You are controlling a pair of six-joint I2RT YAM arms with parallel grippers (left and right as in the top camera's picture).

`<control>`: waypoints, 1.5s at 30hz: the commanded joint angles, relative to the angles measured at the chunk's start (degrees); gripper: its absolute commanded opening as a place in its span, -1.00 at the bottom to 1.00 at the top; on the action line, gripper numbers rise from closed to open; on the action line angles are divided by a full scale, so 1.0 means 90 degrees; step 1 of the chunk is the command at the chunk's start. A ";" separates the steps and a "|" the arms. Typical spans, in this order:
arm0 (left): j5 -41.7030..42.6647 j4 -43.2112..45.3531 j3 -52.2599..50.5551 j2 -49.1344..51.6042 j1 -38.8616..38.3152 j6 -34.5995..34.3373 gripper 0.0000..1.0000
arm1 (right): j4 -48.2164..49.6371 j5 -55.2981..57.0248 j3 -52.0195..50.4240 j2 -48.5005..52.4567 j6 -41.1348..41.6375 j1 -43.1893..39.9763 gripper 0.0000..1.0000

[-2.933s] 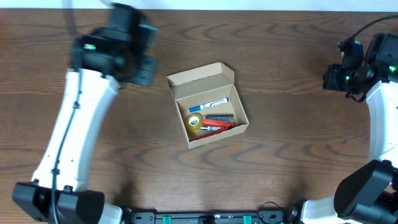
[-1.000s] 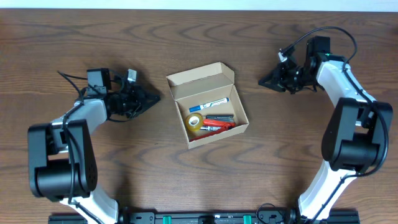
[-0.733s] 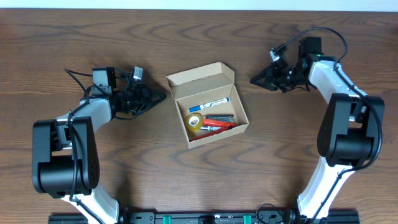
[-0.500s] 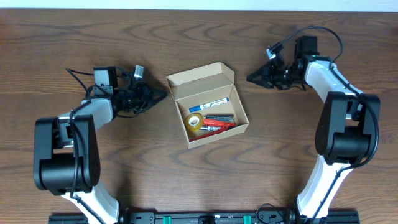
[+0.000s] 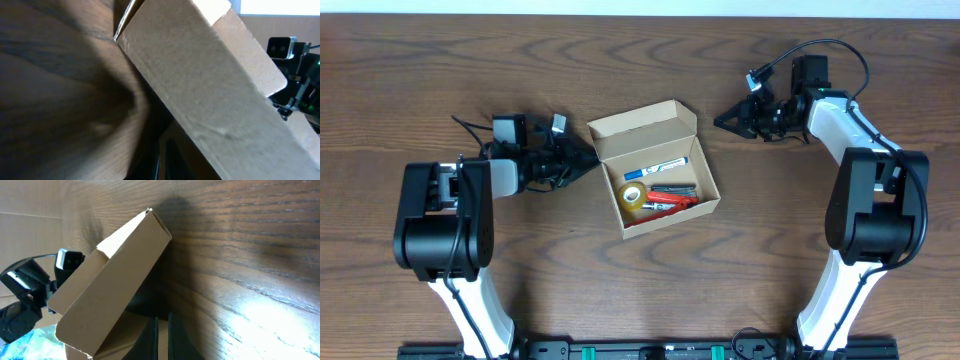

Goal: Pack container
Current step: 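Grip the box lid flap with both grippers and fold it over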

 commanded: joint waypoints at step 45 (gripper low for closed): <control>0.0619 0.0248 0.0964 -0.0112 -0.0447 -0.0199 -0.88 | -0.1486 -0.0372 0.1307 0.1013 -0.0746 0.0403 -0.97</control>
